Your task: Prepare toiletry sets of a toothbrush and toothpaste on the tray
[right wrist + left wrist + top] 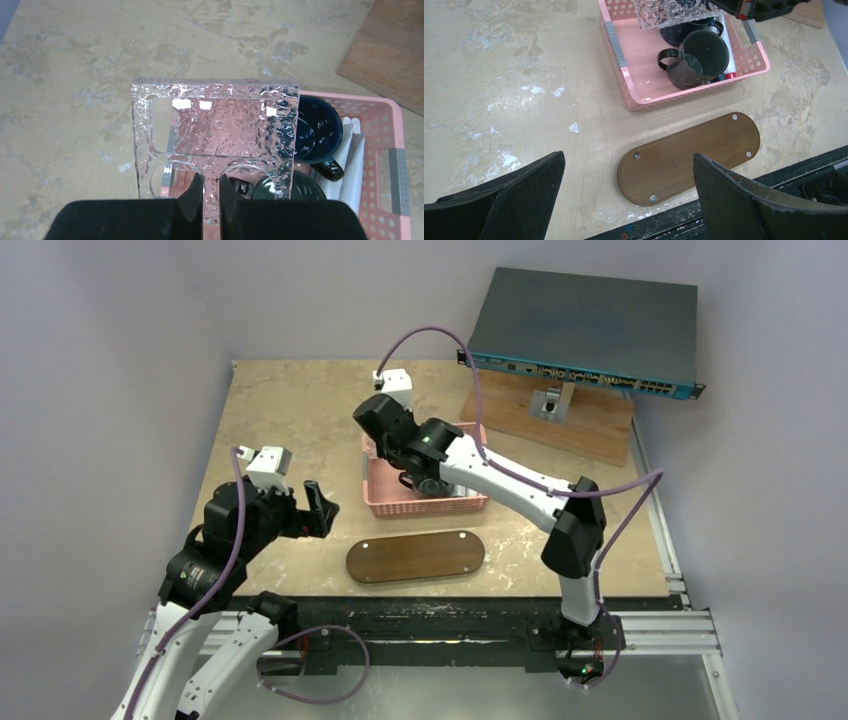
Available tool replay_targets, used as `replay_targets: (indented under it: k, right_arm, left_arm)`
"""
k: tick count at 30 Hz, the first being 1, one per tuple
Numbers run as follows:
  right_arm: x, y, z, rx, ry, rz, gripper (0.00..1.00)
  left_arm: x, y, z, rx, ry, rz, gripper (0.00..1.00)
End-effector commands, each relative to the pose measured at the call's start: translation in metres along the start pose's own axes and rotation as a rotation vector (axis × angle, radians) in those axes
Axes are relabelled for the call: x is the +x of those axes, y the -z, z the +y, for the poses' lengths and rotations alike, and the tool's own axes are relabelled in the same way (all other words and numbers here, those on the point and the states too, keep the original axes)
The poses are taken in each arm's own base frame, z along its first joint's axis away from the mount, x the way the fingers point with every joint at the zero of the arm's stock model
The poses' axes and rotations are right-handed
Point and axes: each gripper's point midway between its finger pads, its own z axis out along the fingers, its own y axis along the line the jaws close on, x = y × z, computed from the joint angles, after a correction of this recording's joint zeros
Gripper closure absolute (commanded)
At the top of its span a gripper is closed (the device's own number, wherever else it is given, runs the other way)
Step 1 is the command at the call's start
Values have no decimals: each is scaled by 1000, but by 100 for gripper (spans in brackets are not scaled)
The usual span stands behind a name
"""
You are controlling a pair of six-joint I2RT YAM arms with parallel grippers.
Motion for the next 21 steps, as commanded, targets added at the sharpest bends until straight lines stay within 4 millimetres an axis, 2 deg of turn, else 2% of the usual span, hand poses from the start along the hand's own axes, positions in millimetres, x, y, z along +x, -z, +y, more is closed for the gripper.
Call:
replay_targets:
  k: [1, 6, 10, 17, 21]
  right_arm:
    - [-20, 42, -1, -27, -38, -58, 100]
    - [3, 70, 3, -100, -47, -8, 100]
    - [19, 89, -4, -125, -58, 23, 100]
    - [48, 114, -17, -167, -88, 92, 100]
    - [72, 122, -22, -163, -114, 154, 100]
  left_arm:
    - [-2, -2, 1, -8, -6, -12, 0]
    - [-2, -1, 2, -8, -6, -13, 0]
    - [-4, 0, 5, -29, -4, -23, 0]
    - [-4, -1, 6, -35, -3, -22, 0]
    - [-3, -1, 8, -42, -2, -23, 0]
